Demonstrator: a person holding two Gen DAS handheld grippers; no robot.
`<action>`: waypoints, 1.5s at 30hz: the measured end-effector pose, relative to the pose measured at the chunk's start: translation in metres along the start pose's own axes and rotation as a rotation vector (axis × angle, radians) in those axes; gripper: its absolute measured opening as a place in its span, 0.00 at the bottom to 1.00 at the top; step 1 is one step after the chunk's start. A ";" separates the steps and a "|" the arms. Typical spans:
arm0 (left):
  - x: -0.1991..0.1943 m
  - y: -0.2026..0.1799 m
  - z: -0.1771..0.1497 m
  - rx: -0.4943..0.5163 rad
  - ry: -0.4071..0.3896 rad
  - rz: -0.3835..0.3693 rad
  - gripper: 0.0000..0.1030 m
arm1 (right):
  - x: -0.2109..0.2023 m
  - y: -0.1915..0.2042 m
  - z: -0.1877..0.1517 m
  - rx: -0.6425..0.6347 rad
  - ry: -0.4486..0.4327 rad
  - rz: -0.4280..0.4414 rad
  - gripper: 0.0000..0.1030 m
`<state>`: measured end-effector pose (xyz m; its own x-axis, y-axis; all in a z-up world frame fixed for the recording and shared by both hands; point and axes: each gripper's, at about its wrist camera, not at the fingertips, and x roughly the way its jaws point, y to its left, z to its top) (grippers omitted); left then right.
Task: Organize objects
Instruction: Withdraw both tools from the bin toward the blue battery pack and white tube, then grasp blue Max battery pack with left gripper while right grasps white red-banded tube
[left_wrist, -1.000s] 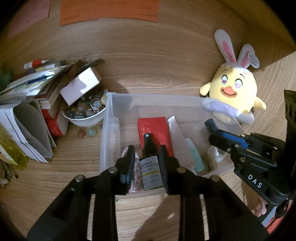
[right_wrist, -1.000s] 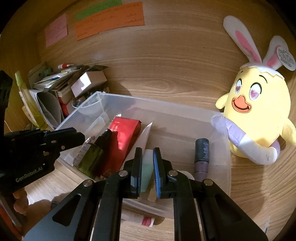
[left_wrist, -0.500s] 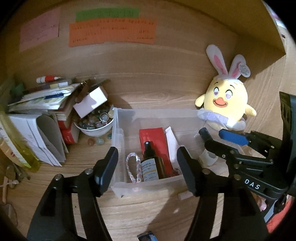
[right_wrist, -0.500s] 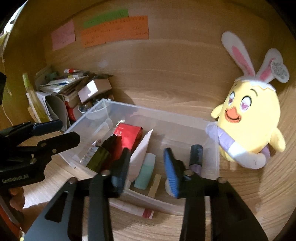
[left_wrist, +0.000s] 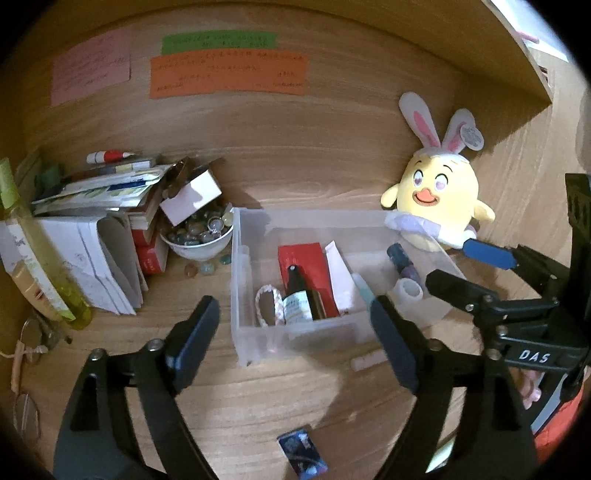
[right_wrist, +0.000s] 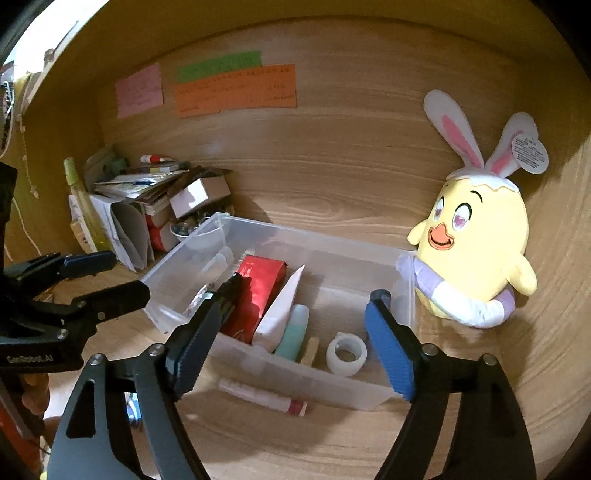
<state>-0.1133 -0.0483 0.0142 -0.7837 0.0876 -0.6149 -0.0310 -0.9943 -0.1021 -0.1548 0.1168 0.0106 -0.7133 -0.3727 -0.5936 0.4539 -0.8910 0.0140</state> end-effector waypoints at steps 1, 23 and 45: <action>-0.001 0.000 -0.003 0.005 0.000 0.004 0.84 | -0.002 0.001 -0.002 0.000 0.000 0.001 0.78; 0.018 0.007 -0.084 0.031 0.237 0.027 0.85 | 0.012 0.010 -0.050 0.032 0.153 0.044 0.79; 0.016 -0.001 -0.109 0.103 0.280 -0.055 0.51 | 0.075 0.029 -0.067 0.094 0.361 -0.018 0.79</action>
<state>-0.0582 -0.0389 -0.0809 -0.5780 0.1406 -0.8038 -0.1425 -0.9873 -0.0702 -0.1595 0.0805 -0.0880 -0.4788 -0.2563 -0.8397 0.3801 -0.9226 0.0649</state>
